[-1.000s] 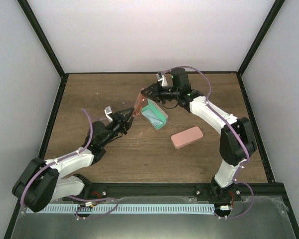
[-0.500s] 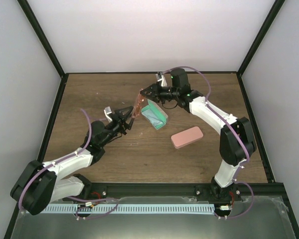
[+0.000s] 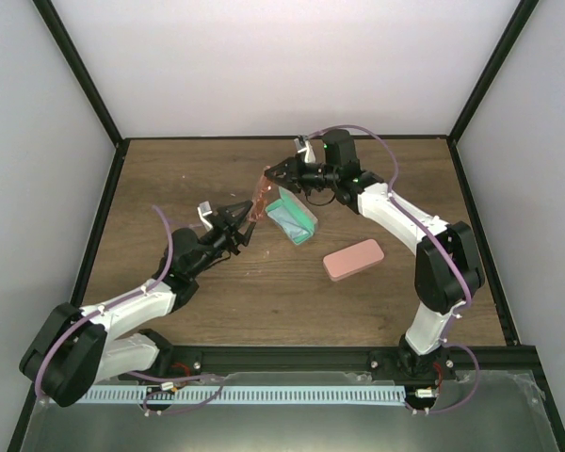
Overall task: Organize the sunglasses
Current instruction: Move the sunglasses case at the center of the board.
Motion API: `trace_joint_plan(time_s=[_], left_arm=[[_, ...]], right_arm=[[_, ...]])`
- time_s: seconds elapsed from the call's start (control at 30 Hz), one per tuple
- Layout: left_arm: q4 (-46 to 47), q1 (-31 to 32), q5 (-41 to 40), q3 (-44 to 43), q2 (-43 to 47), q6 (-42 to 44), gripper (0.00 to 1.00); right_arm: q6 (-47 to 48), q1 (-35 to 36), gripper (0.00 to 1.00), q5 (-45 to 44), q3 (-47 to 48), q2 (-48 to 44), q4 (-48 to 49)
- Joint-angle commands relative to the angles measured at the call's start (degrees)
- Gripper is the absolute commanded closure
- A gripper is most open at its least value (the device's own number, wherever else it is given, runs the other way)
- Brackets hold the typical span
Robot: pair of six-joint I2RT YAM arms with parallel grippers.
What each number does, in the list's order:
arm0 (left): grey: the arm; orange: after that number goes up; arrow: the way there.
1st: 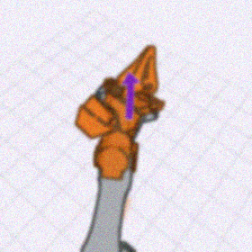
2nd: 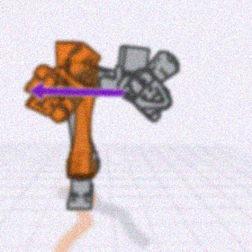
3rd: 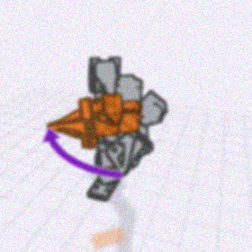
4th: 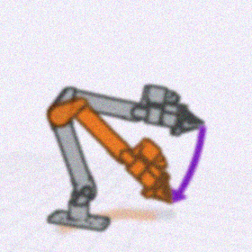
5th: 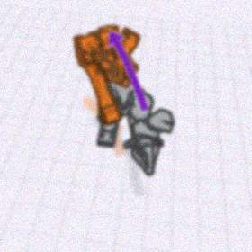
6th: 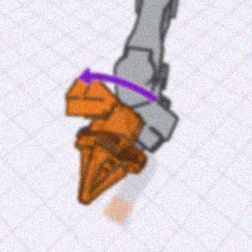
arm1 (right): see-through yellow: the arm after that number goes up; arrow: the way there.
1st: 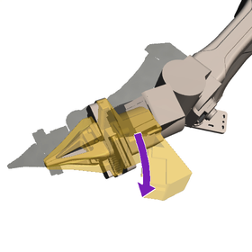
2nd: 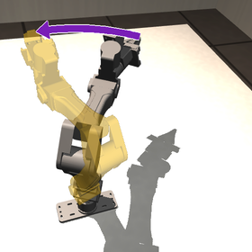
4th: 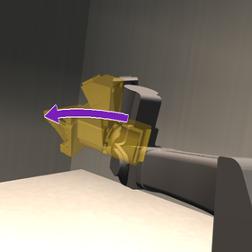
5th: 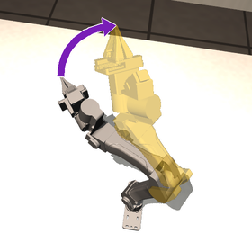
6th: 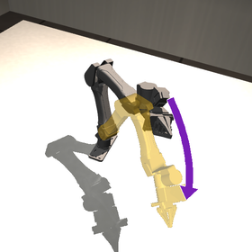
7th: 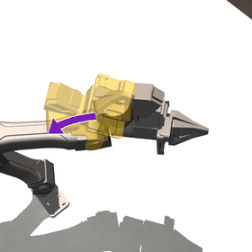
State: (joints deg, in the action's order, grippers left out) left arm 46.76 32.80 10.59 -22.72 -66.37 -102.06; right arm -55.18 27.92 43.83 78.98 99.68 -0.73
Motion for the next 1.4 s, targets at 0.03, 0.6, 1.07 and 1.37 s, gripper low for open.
trace_joint_plan(time_s=[0.03, 0.6, 1.07, 1.37], left_arm=[[3.6, 0.4, 0.4, -1.3, -0.1, -1.1, 0.56], [-2.6, 0.5, -0.3, -3.1, 1.8, 2.1, 0.77], [-15.0, 0.3, -5.6, -4.0, 8.6, 7.3, 0.84], [-14.1, 0.2, -5.4, -4.2, 8.1, 7.6, 0.85]], right_arm=[[-0.5, -0.2, 0.87, 0.0, 0.0, -1.2, 1.5], [-0.5, -0.2, 0.84, -0.2, -0.7, -1.1, 1.2], [-0.8, -0.2, 0.7, 0.4, -0.6, -1.4, 1.1], [-1.0, -0.2, 0.68, 0.9, -1.2, -1.6, 1.5]])
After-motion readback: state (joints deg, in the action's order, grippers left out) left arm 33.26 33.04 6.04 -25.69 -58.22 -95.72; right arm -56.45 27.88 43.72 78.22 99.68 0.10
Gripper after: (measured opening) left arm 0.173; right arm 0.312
